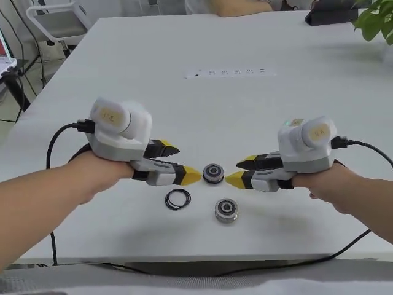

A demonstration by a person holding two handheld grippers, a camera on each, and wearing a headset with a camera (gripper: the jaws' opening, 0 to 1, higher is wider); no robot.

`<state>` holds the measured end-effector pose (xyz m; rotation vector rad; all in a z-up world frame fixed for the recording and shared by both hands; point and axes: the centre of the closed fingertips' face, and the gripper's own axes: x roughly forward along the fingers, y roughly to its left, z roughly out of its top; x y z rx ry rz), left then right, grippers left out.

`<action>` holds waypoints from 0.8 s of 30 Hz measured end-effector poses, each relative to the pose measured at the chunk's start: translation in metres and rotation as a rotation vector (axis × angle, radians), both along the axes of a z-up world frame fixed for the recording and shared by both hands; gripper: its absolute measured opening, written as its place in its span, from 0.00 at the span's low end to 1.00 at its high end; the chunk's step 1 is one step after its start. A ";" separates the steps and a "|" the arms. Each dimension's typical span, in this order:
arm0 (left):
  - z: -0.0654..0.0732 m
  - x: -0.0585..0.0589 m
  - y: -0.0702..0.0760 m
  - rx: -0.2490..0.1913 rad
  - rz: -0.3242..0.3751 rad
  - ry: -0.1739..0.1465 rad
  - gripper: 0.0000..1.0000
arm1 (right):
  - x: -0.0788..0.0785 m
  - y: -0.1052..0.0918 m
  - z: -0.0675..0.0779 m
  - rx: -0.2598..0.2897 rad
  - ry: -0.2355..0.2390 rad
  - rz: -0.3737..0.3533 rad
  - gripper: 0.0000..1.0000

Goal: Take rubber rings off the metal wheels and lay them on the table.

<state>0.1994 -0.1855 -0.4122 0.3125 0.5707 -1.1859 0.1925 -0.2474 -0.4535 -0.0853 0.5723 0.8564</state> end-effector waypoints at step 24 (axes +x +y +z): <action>-0.032 0.007 -0.022 0.043 -0.030 0.036 0.29 | 0.008 0.009 -0.021 -0.019 0.024 0.035 0.21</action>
